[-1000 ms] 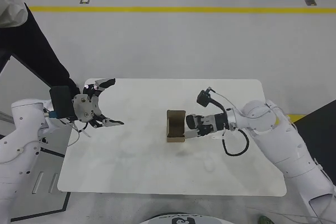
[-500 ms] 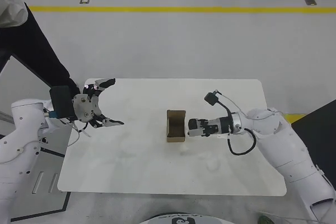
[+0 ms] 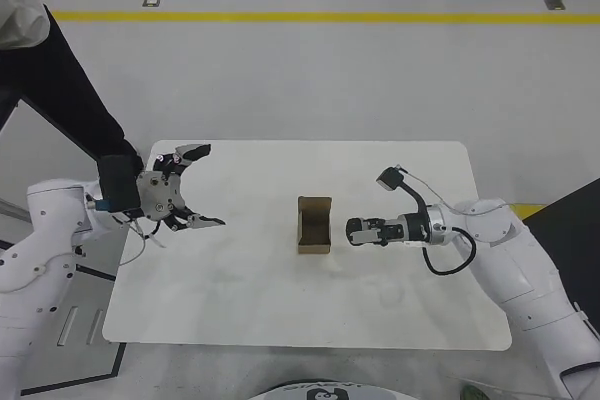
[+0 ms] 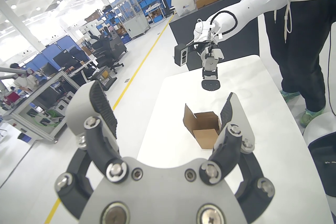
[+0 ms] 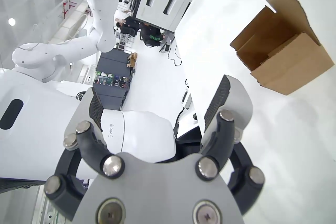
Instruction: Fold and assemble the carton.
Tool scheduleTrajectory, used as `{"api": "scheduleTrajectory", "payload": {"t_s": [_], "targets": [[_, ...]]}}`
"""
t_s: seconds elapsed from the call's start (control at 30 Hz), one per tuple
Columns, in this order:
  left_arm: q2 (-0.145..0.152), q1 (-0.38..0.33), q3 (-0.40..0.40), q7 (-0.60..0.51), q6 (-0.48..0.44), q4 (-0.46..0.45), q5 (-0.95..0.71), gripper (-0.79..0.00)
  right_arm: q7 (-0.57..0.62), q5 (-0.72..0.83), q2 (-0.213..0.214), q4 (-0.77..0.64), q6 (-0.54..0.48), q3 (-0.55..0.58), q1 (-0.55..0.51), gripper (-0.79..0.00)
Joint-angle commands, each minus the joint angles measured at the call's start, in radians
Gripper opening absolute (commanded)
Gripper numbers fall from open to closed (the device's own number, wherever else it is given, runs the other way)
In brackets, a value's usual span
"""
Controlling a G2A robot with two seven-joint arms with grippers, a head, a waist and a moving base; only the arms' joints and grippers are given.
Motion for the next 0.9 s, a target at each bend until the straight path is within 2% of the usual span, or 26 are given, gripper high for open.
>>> {"api": "scheduleTrajectory", "payload": {"t_s": [0.0,0.07,0.13,0.43,0.47,0.57,0.67,0.87], "targets": [[0.012,0.005,0.058,-0.097,0.000,0.008,-0.112,0.000,0.000,0.000,0.000,0.000,0.000,0.000,0.000,0.000],[0.031,0.012,0.120,-0.235,0.000,0.035,-0.308,0.000,0.000,0.000,0.000,0.000,0.000,0.000,0.000,0.000],[0.052,-0.018,0.131,-0.385,0.000,0.033,-0.494,0.000,0.000,0.000,0.000,0.000,0.000,0.000,0.000,0.000],[0.051,-0.007,0.137,-0.384,0.004,0.051,-0.521,0.000,0.000,0.000,0.000,0.000,0.000,0.000,0.000,0.000],[0.049,0.005,0.153,-0.407,0.007,0.068,-0.597,0.000,0.000,0.000,0.000,0.000,0.000,0.000,0.000,0.000],[0.053,0.003,0.208,-0.574,0.003,0.079,-0.837,0.000,0.000,0.000,0.000,0.000,0.000,0.000,0.000,0.000],[0.064,-0.012,0.276,-0.812,0.022,0.075,-1.140,0.000,0.000,0.000,0.000,0.000,0.000,0.000,0.000,0.000],[0.066,-0.021,0.275,-0.837,0.029,0.071,-1.156,0.000,0.000,0.000,0.000,0.000,0.000,0.000,0.000,0.000]]}}
